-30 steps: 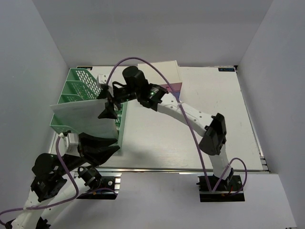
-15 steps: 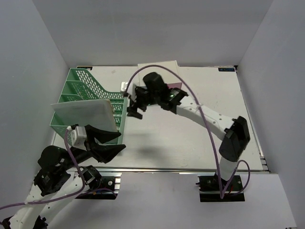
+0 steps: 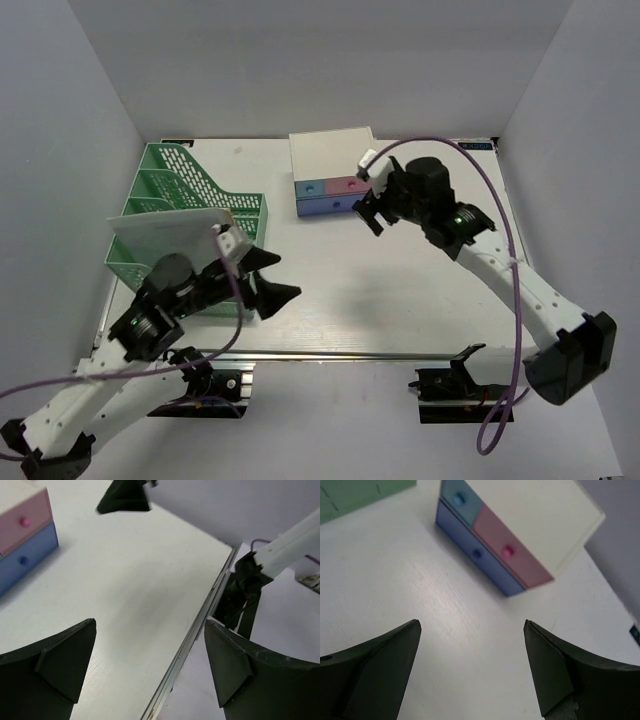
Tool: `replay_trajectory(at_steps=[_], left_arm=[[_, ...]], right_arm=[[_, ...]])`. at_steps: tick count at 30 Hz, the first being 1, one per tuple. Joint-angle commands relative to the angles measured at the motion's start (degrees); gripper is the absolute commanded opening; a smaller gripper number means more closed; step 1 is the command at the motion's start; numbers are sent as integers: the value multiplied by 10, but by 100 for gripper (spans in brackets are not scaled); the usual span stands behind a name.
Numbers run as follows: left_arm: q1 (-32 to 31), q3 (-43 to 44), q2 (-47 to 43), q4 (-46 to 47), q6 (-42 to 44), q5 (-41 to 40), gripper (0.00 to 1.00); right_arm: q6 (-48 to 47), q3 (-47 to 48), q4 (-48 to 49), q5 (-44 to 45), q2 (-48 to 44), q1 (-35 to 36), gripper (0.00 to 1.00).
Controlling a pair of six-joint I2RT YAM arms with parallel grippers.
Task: Organize the desk
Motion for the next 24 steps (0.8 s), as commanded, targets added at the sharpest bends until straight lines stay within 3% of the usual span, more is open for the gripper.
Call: replay_trajectory(at_steps=[1,4,11,17,24], left_arm=[[-2,30,96,0,28,23,98],[-2,35,163,10,35,56,98],[-7,-43,161,124,-9,34,98],[-7,-26,190,92,16,38,98],[-7,-64,180,94,25,44,98]], right_arm=[[60,-61,-6,51,-68,-24,89],[103,-91,-10,58,-117,-44,89],[169,-152,-19,24,-176,-96,89],[208,-187,0,80,-226,-119,89],[187,-250,18,92,-280,-139,89]])
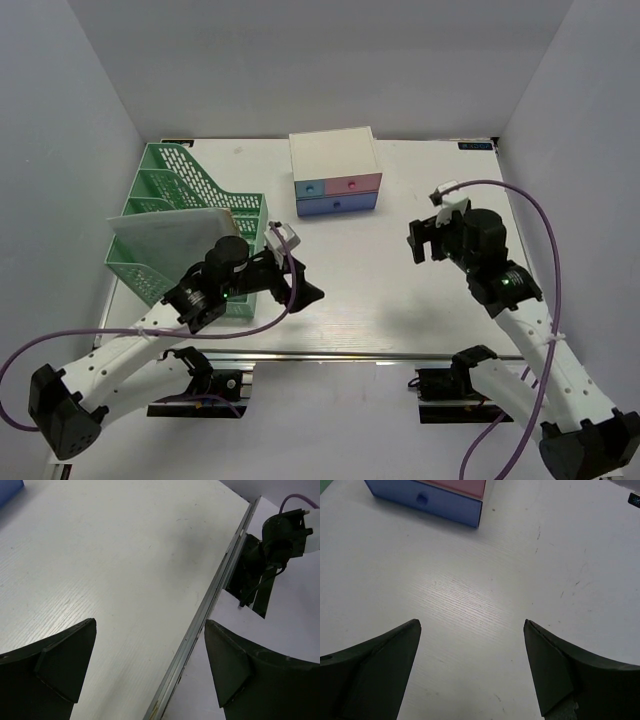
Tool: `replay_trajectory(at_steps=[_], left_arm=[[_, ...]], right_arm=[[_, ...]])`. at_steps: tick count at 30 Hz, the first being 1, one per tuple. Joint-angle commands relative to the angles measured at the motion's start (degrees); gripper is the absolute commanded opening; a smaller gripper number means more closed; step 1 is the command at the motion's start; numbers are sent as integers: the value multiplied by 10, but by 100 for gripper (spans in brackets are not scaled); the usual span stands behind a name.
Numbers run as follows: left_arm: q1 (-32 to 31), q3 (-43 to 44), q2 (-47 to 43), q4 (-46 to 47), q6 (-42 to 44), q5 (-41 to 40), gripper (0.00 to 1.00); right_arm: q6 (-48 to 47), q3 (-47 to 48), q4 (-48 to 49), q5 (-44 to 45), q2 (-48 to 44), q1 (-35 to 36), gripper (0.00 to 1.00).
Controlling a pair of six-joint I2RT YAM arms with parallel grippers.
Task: Organize the desk
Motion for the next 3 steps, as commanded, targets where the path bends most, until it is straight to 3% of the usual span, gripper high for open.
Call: replay_trajectory(at_steps=[1,3], left_arm=[[-3,-24,-16,2,17,2,98],[3,-31,-21,-7,24,0,98]], right_arm=[[-17,-30,37,12,-21,-15,89],[-14,-44,48,15,-29,-24,89]])
